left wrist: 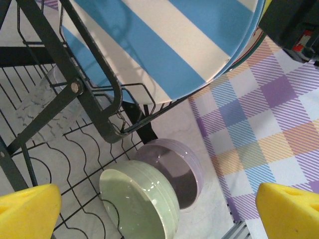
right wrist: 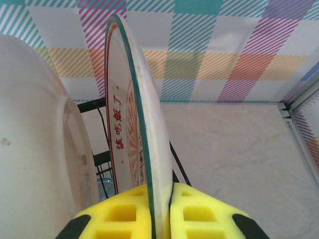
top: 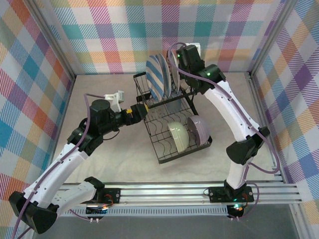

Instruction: Unload the mixed dishes from the dish rack

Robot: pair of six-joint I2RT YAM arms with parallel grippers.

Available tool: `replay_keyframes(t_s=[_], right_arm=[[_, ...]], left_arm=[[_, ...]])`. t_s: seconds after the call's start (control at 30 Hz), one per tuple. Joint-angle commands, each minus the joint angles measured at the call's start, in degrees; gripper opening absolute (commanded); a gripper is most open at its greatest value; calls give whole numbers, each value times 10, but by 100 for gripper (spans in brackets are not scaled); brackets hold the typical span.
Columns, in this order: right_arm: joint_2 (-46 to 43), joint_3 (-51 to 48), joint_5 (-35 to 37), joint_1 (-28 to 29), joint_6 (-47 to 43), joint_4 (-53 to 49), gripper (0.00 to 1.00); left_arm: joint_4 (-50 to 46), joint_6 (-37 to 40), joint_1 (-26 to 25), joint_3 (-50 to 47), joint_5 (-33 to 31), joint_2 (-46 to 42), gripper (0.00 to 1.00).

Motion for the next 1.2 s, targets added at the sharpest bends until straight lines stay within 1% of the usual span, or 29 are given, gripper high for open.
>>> replay_keyframes(t_s=[0.0, 0.1, 0.13, 0.3, 0.5, 0.8, 1.17], right_arm=[[1, 5, -3, 4, -7, 33, 1], [-3, 5, 1, 4, -22, 43, 0], [-5, 5, 20, 4, -27, 48, 0], [-5, 4, 66, 3, -57, 63, 0], [-13, -6, 99, 1, -89, 90, 0], [-46, -9, 101, -22, -95, 98, 0], [-85, -10, 98, -35, -88, 86, 0]], left_arm=[[-11, 11, -7, 19, -12, -6, 99], [-12, 11, -7, 20, -15, -4, 99], [-12, 11, -6, 20, -16, -3, 99], [-14, 14, -6, 26, -16, 4, 99], [-20, 22, -7, 38, -18, 12, 99], [-47, 49, -7, 58, -34, 16, 100], [-85, 77, -7, 87, -58, 8, 100]])
